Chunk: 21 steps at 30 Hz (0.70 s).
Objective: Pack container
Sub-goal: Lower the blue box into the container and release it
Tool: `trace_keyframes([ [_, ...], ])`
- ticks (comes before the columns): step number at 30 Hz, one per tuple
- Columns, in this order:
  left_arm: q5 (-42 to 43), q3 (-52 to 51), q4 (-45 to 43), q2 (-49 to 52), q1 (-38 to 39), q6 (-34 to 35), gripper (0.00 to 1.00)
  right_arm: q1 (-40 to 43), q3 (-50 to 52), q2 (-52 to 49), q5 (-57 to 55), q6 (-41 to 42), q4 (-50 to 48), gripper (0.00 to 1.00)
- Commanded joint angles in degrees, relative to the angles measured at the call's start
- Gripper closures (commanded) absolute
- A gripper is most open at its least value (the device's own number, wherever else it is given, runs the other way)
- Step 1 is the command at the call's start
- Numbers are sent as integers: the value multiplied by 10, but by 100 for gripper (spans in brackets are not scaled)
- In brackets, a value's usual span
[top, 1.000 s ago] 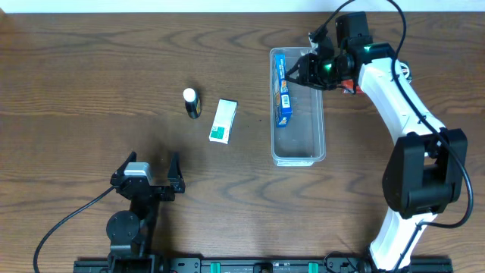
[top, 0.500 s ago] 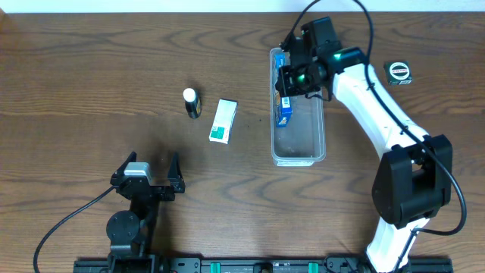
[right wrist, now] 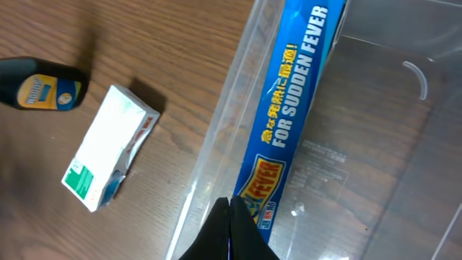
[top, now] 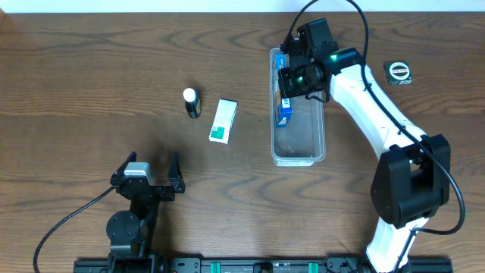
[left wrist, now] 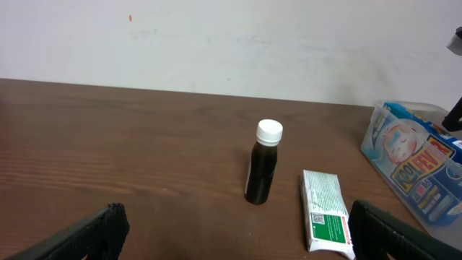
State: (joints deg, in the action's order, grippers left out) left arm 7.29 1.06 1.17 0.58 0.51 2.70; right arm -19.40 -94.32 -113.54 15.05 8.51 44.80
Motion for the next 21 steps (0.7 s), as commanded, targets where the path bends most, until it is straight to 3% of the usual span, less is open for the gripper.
trace_keyframes([
  [1, 9, -8, 21, -3, -2, -8, 2, -1, -6, -8, -17, -9, 0, 99],
  [21, 9, -8, 21, -3, -2, -8, 2, -4, 7, -10, -31, -19, -4, 99],
])
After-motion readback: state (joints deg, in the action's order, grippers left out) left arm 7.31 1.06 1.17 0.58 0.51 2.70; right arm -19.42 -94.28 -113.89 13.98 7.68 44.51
